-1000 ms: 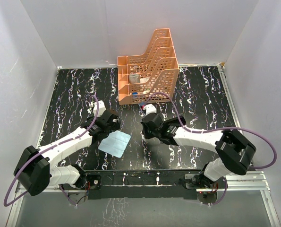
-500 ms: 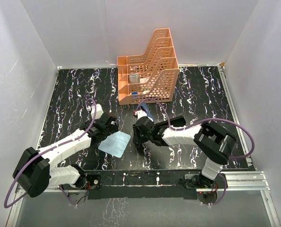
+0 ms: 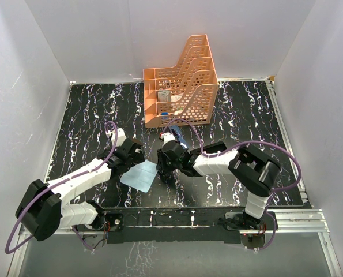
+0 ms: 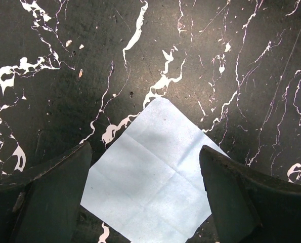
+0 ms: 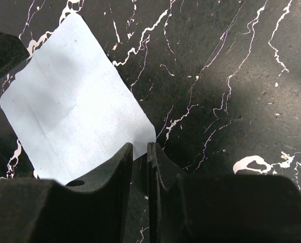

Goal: Organize the sunglasses
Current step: Move the glasses cleaning cloth to the center of the board.

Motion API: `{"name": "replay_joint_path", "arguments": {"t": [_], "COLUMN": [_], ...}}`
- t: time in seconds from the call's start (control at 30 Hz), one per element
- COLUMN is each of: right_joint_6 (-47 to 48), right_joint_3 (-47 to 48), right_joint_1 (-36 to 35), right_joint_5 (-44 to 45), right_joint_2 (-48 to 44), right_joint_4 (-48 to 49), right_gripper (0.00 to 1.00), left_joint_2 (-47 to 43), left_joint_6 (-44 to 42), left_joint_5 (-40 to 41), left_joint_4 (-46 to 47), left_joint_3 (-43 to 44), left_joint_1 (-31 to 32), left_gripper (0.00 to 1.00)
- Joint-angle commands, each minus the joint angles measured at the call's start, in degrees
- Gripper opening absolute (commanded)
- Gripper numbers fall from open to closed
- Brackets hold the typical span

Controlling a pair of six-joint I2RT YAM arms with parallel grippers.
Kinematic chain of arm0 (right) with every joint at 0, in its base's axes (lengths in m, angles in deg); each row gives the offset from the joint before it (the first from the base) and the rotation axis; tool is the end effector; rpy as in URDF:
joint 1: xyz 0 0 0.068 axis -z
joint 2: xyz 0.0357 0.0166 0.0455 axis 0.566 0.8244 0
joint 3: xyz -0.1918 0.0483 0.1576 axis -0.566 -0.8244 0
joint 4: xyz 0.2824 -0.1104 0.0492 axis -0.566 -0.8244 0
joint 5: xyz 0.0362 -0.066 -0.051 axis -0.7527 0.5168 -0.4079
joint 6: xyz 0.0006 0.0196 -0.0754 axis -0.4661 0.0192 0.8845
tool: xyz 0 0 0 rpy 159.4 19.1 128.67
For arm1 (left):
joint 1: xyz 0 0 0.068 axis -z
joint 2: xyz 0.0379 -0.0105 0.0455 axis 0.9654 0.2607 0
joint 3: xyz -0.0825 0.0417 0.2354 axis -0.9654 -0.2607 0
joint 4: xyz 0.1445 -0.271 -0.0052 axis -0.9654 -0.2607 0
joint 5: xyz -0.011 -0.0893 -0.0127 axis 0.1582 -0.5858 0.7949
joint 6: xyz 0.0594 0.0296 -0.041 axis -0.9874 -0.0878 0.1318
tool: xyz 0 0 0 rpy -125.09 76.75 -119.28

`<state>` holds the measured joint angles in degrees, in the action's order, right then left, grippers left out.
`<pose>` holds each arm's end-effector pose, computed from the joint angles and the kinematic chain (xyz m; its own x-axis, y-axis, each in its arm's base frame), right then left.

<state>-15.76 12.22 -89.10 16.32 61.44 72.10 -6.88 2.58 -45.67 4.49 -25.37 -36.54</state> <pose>0.2349 0.3271 0.0644 -0.7608 -0.1519 -0.6309 -0.4668 0.8035 0.3695 0.2525 -0.1550 0.1379 -0.5992 -0.3584 -0.7159 -0.2980 0.9298 -0.2161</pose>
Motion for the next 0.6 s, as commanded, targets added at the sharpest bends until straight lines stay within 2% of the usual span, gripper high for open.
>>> {"name": "replay_joint_path", "arguments": {"t": [0.0, 0.57], "right_joint_6": [0.41, 3.53], "right_joint_3": [2.43, 3.67], "right_joint_1": [-0.09, 0.00], "right_joint_5": [1.05, 5.60], "right_joint_2": [1.37, 1.69], "right_joint_4": [1.19, -0.73], "right_gripper": [0.17, 0.17], "left_joint_2": [-2.05, -2.54], "left_joint_6": [0.01, -0.06], "left_joint_5": [-0.58, -0.70], "left_joint_4": [-0.16, -0.13], "left_joint_3": [-0.95, -1.14], "left_joint_1": [-0.29, -0.29], "left_gripper": [0.87, 0.87]}}
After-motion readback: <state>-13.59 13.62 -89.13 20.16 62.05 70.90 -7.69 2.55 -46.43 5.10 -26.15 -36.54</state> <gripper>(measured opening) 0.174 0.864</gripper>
